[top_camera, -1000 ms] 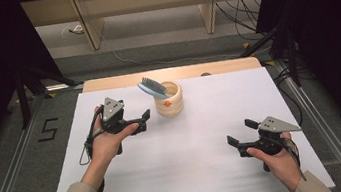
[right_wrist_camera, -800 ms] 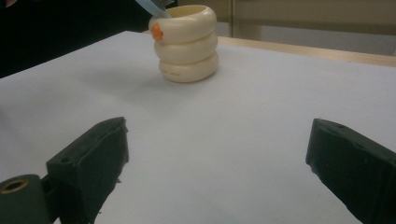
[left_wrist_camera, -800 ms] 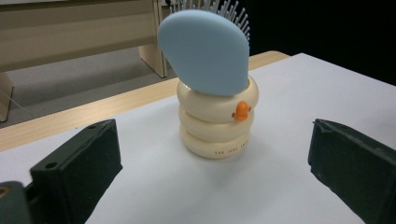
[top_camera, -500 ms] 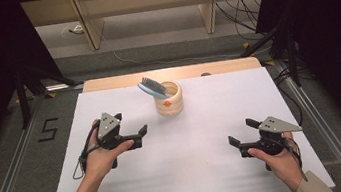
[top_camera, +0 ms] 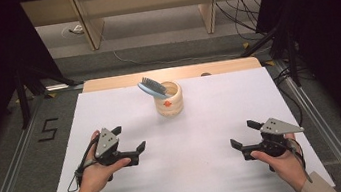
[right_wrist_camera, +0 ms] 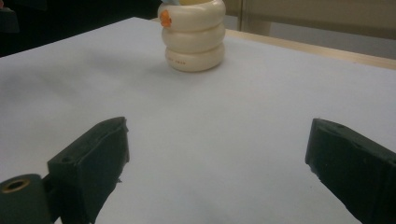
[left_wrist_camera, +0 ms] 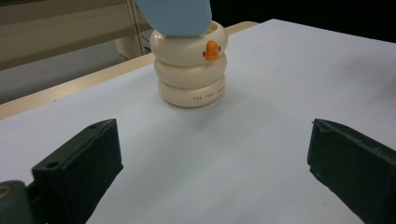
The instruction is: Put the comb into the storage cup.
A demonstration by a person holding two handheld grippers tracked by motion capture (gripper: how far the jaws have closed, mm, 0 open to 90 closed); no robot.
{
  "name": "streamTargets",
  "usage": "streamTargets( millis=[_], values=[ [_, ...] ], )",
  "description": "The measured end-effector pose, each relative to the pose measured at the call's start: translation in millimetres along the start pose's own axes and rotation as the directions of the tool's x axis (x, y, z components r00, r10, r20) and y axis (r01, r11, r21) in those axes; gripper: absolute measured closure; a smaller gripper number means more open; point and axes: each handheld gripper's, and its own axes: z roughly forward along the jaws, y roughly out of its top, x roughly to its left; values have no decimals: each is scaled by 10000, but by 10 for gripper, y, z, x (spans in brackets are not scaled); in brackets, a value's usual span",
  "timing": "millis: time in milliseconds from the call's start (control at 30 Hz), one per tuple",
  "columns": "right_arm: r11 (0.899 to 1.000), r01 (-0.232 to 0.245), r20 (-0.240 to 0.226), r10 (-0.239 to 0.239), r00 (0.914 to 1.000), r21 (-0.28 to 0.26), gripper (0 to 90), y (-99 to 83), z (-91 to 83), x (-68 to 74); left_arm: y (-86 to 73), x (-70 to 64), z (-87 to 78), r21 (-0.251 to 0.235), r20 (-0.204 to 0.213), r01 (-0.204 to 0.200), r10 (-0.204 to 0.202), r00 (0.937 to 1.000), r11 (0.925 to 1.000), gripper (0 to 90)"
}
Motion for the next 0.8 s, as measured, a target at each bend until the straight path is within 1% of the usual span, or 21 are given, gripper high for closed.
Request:
streamTargets(
  millis=[133, 200, 300, 500, 633, 767, 800],
  values=[
    [10000, 25, -49, -25, 10000, 38, 71, -16, -24, -9, -43, 15, -55, -85, -70, -56, 56, 10000, 9999, 25],
    [9999, 82, -60, -81, 9999, 79, 71, -22, -36, -9, -56, 31, -87, -133, -146, -157, 155, 9998, 9998, 25],
    [9999, 104, -55, -104, 9999, 100, 71, -35, -48, -9, -89, 61, -127, -98, -261, -171, 168, 9995, 9998, 25],
    [9999, 97, 13, -97, 10000, 129, 70, -60, -82, -17, -164, 111, -190, -67, -452, -70, 67, 9990, 10000, 25],
    [9998, 96, 14, -96, 10000, 189, 69, -82, -97, -16, -207, 122, -216, -32, -502, -9, 8, 9987, 10000, 25],
    [9998, 42, -17, -42, 10000, 215, 69, -100, -103, -13, -240, 121, -222, -141, -514, 193, -200, 9985, 9997, 26],
    [9997, 54, -18, -54, 10000, 244, 69, -106, -102, -13, -247, 125, -224, -114, -545, 150, -156, 9984, 9998, 26]
  ],
)
